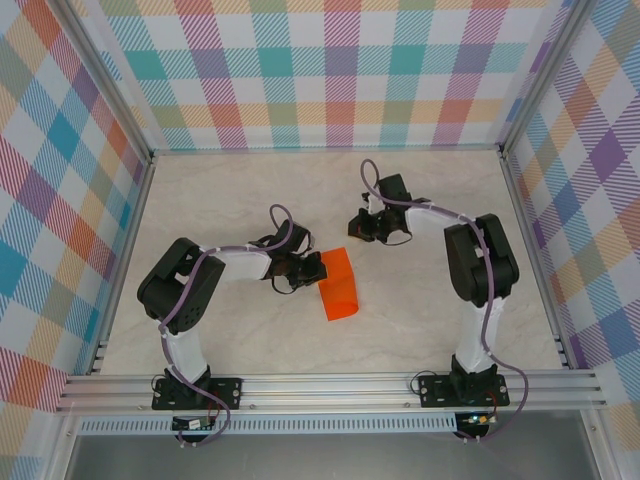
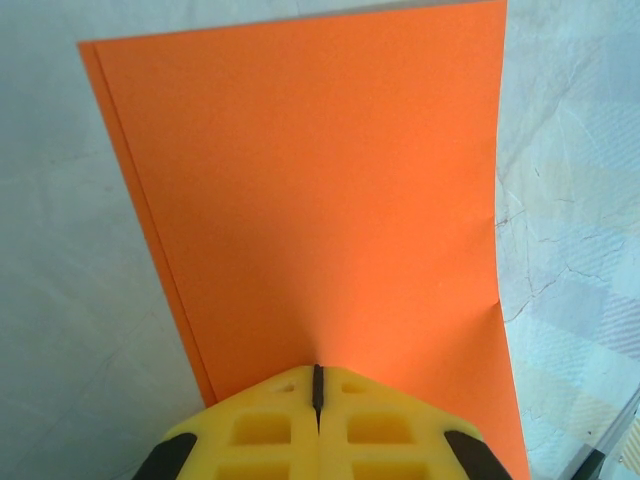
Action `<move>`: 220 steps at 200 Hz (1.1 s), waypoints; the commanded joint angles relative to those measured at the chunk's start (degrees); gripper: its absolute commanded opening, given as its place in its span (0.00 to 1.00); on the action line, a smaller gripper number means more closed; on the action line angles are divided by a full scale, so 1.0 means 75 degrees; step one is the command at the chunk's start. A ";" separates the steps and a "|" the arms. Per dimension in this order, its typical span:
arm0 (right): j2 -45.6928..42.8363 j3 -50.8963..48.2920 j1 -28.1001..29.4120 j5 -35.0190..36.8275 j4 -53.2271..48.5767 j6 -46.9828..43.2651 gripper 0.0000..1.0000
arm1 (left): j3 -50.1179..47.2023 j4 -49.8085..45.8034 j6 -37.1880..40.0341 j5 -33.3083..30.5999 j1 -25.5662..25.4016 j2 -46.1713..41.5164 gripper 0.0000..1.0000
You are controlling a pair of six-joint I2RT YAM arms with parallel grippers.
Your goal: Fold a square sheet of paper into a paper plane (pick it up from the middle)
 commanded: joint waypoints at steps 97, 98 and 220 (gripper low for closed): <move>-0.0645 -0.1664 0.0851 -0.1259 -0.0563 -0.0165 0.00 | -0.0412 -0.1714 0.0115 -0.0878 -0.0028 0.0499 0.00; -0.0646 -0.1672 0.0857 -0.1253 -0.0565 -0.0169 0.00 | -0.0412 -0.1719 0.0114 -0.0884 -0.0022 0.0500 0.00; -0.0471 -0.2211 0.0852 -0.1073 -0.0509 -0.0254 0.00 | -0.0390 -0.1761 0.0125 -0.0936 -0.0027 0.0605 0.00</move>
